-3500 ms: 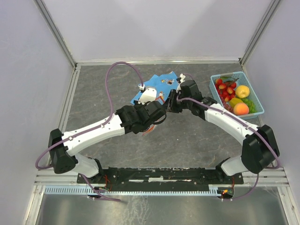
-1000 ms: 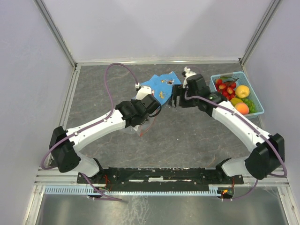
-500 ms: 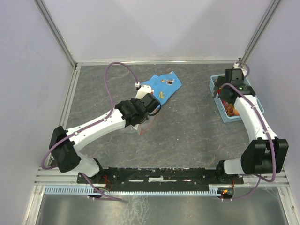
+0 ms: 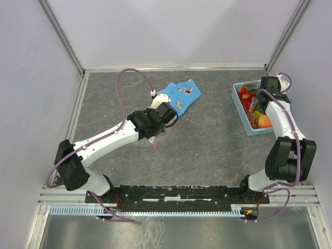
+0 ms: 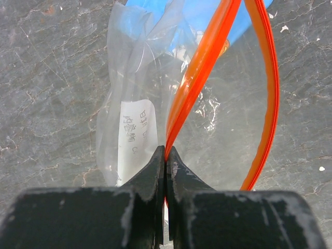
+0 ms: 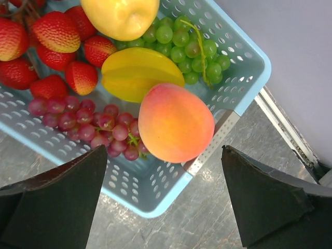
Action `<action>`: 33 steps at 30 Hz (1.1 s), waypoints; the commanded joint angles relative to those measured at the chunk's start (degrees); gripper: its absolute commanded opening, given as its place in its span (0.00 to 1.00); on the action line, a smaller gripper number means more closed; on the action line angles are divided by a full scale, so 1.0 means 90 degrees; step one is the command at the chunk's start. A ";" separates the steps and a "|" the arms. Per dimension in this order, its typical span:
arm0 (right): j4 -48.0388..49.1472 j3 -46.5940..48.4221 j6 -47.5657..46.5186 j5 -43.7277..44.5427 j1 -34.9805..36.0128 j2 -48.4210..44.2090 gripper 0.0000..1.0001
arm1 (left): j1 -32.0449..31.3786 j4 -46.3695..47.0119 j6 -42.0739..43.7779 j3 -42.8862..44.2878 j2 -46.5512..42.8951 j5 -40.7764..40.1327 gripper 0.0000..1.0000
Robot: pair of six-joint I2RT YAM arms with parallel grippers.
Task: Place the food in the zip-top bag and seal the zipper
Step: Pick up the fake fruit from the bin.
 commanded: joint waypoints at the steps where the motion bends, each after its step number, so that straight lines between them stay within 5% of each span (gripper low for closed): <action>1: 0.0455 0.0100 -0.0013 0.0554 -0.0090 0.0318 0.99 | 0.0025 0.0221 0.0133 0.0096 -0.0133 0.0023 0.03; 33: 0.0903 0.0011 -0.0795 -0.1515 -0.0794 0.1687 0.99 | 0.0041 -0.0036 -0.0086 0.0118 -0.0050 0.0041 0.03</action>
